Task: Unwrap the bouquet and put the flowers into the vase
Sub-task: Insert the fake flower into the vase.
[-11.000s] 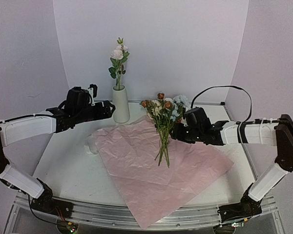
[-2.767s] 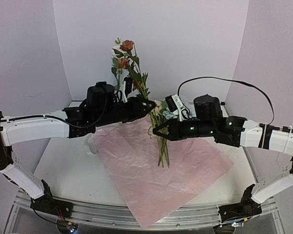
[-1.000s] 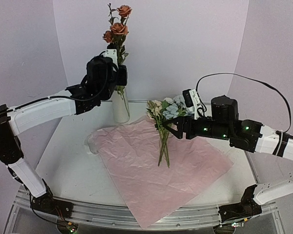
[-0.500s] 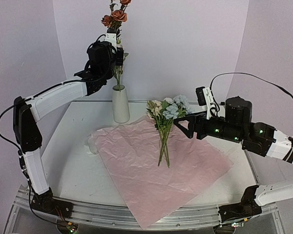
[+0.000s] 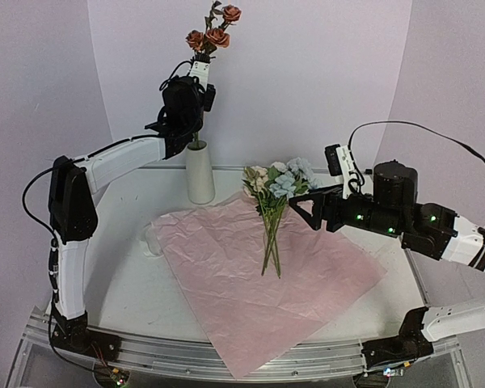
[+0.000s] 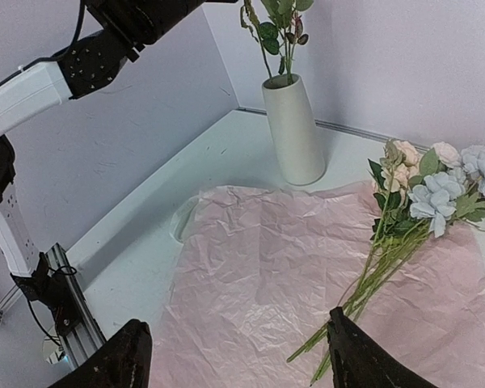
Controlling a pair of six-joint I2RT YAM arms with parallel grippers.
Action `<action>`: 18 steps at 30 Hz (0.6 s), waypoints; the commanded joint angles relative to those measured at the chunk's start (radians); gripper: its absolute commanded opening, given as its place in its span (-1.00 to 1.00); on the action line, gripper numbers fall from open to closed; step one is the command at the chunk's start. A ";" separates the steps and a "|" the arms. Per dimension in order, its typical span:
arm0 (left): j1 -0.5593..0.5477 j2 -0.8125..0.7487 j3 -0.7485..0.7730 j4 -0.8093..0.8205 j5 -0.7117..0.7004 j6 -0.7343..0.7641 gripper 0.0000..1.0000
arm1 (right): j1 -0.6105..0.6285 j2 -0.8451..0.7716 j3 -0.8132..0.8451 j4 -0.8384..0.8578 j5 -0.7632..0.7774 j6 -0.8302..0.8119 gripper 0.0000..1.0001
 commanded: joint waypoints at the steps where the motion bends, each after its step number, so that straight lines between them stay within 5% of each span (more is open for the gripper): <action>1: 0.012 0.034 0.057 0.099 -0.011 0.039 -1.00 | 0.005 -0.013 0.011 0.005 0.023 -0.016 0.50; 18: 0.014 0.148 0.008 0.192 -0.084 0.012 -1.00 | 0.005 -0.012 0.004 -0.009 0.049 -0.024 0.50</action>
